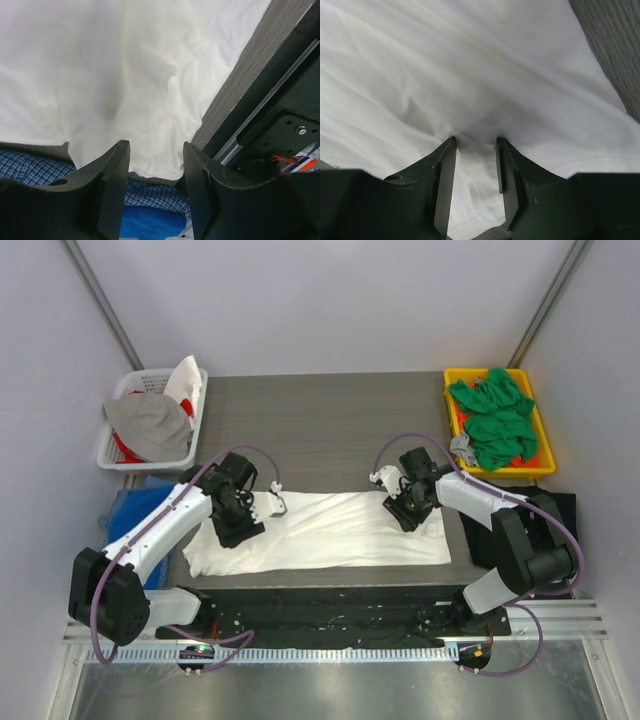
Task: Fold and stack the t-shirts
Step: Fold the other side of the tshirt into a rectangle
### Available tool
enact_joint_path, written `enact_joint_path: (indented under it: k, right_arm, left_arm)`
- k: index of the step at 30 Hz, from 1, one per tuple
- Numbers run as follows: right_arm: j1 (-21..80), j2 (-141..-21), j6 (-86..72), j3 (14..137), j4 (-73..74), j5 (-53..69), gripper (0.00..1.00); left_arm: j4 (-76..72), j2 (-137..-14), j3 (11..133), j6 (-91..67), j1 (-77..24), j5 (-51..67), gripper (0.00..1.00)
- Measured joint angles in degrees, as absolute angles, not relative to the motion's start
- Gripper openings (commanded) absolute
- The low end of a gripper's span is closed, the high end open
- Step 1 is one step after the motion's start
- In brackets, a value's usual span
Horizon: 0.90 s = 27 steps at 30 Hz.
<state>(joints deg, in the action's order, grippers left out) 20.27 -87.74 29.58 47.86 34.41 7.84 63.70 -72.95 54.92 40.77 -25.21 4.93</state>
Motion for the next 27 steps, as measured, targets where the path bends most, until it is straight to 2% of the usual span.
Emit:
enact_joint_path:
  k: [9, 21, 27]
  right_arm:
    - [20.27, -88.07, 29.58, 48.23, 34.76, 7.81, 0.44]
    - [20.27, -88.12, 29.58, 48.27, 34.83, 7.84, 0.44]
    - [20.27, -88.12, 29.58, 48.27, 34.83, 7.84, 0.44]
  left_arm:
    - [62.28, -74.59, 52.51, 39.86, -25.56, 10.46, 0.49]
    - [50.54, -78.59, 47.18, 35.79, -26.15, 9.69, 0.43]
    - [47.24, -79.05, 46.52, 34.65, -26.15, 8.82, 0.30]
